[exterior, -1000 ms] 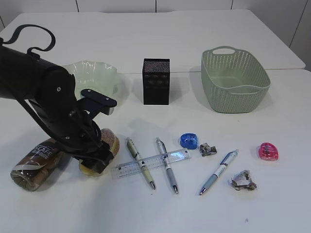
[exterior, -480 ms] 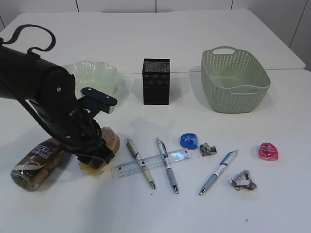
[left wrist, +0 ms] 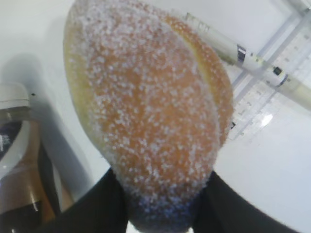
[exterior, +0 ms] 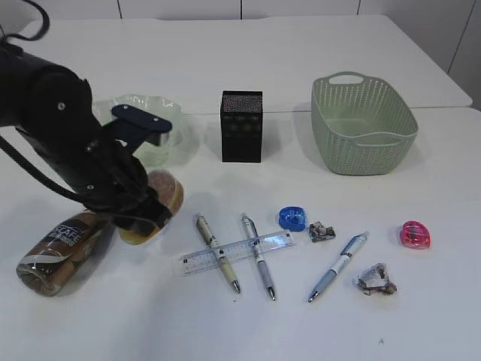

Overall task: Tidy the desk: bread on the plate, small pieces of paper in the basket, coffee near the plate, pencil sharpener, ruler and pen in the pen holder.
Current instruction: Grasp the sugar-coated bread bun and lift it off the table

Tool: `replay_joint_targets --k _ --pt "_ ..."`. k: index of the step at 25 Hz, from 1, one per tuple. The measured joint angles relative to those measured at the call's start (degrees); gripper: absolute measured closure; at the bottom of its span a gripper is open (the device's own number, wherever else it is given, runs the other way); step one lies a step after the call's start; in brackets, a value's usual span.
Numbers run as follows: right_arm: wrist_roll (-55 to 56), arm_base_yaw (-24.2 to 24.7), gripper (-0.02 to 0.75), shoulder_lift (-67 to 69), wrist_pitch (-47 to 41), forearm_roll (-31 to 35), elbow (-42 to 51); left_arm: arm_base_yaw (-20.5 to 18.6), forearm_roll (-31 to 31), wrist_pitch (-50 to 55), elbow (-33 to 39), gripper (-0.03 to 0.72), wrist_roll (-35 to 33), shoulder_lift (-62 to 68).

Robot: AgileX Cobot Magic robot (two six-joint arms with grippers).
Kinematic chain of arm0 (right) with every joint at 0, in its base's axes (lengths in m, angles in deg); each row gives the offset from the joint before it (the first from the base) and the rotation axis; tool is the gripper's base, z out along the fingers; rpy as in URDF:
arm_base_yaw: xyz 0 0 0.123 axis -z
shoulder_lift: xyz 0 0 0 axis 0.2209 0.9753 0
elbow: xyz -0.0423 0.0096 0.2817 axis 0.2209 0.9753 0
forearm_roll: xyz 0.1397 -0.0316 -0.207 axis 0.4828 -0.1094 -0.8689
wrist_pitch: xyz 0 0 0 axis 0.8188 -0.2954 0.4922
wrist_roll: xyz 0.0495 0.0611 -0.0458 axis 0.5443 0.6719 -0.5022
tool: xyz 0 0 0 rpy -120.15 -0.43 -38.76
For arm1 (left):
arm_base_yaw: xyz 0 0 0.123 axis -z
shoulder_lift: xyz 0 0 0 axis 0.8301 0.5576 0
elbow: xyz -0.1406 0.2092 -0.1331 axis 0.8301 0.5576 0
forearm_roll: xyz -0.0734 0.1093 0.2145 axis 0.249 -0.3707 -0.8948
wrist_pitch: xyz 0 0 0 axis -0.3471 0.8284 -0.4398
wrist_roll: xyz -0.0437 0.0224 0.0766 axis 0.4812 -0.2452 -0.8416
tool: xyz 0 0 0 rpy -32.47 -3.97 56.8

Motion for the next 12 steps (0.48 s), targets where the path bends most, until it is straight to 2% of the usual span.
replay_joint_targets --k 8,12 --pt "0.0 0.0 0.384 0.0 0.0 0.0 0.0 0.0 -0.15 -3.68 0.0 0.453 0.0 -8.81" --pt "0.0 0.0 0.384 0.0 0.0 0.0 0.0 0.0 -2.94 -4.61 0.0 0.453 0.0 -11.41"
